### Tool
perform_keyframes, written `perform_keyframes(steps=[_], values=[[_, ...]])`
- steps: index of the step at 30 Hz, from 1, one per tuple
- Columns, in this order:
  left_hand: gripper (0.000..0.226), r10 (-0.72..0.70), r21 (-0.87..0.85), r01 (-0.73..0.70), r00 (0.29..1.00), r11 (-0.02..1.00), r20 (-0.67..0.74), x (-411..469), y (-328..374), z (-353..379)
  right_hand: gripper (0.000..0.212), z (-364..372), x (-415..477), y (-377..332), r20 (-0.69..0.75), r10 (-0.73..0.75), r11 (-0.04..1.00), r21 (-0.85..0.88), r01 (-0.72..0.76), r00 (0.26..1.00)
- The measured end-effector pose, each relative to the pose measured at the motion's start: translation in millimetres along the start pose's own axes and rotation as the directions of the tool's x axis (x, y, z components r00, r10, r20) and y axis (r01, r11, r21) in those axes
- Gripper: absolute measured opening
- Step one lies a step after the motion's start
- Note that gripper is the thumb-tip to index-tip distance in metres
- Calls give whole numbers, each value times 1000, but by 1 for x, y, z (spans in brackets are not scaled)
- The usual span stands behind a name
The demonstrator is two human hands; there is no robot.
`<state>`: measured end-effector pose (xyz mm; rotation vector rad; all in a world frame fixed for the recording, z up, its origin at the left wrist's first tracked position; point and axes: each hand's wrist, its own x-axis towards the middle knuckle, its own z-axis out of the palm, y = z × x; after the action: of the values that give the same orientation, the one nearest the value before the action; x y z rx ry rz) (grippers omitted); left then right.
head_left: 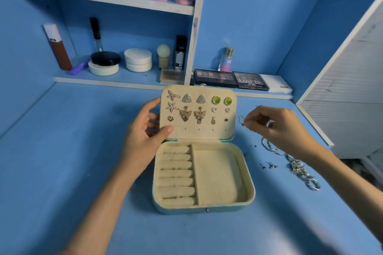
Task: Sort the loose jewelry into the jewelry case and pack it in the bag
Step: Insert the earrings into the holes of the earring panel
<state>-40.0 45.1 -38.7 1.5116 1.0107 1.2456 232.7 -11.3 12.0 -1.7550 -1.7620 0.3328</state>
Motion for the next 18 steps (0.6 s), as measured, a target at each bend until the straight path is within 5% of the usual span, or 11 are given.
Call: perform_keyframes(steps=[7, 18], values=[[61, -4, 2, 4, 1000, 1000, 1, 1, -3, -1, 9, -10, -4, 13, 252, 10, 940, -334, 77, 968], [62, 5, -22, -5, 1000, 1000, 1, 1, -3, 0, 7, -9, -15, 2, 350, -44, 932, -324, 165, 936]])
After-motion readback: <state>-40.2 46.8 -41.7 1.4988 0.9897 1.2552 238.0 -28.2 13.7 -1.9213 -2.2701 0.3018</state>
